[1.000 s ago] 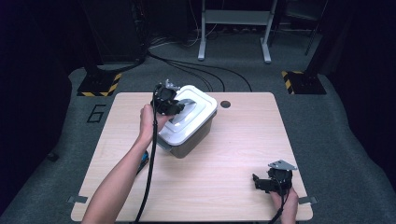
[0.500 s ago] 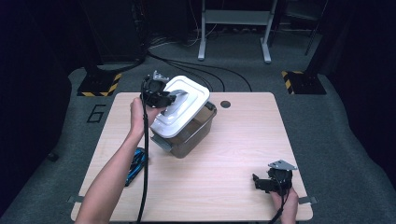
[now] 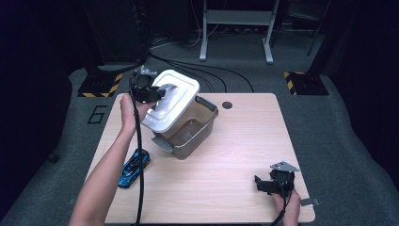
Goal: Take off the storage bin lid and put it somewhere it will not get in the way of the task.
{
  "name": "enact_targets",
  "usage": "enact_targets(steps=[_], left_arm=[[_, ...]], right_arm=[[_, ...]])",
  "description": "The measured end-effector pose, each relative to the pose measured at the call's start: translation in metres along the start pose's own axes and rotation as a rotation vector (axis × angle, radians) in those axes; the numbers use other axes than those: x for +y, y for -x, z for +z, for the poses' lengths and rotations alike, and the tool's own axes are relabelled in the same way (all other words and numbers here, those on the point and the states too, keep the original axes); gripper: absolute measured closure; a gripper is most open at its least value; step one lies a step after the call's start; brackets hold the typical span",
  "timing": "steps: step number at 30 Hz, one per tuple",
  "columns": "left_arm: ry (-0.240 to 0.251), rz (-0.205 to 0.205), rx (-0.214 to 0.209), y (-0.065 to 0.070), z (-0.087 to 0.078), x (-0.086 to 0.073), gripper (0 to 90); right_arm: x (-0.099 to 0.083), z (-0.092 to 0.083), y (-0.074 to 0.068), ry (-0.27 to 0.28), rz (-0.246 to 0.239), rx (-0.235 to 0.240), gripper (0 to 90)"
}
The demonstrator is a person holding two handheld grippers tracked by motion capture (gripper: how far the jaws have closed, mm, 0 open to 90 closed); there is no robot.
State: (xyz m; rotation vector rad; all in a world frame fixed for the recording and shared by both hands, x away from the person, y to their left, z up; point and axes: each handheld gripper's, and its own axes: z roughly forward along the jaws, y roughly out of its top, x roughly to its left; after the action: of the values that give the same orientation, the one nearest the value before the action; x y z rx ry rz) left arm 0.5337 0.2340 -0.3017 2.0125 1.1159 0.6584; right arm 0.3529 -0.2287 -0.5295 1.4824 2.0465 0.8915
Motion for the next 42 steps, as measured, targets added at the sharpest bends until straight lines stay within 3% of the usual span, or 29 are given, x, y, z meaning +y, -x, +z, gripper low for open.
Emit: enact_targets(steps=[5,15,20,32,38,42], left_arm=[[-0.005,-0.03,0.012,-0.012,0.0,-0.004,67.4],[0.001,-0.094,0.077,-0.038,0.003,-0.016,67.3],[0.012,-0.147,0.11,-0.051,0.006,-0.024,67.3],[-0.008,-0.211,0.208,-0.08,0.02,-0.046,67.3],[-0.018,-0.267,0.225,-0.09,0.031,-0.057,67.3],[-0.034,-0.282,0.246,-0.095,0.04,-0.065,67.3]], right_arm=[[0.0,0.0,0.001,-0.005,-0.014,-0.002,3.6],[0.0,0.0,0.001,-0.005,-0.014,-0.003,3.6],[0.0,0.0,0.001,-0.005,-0.014,-0.003,3.6],[0.0,0.0,0.001,-0.005,-0.016,-0.004,3.6],[0.0,0.0,0.001,-0.005,-0.016,-0.005,3.6],[0.0,0.0,0.001,-0.005,-0.016,-0.004,3.6]])
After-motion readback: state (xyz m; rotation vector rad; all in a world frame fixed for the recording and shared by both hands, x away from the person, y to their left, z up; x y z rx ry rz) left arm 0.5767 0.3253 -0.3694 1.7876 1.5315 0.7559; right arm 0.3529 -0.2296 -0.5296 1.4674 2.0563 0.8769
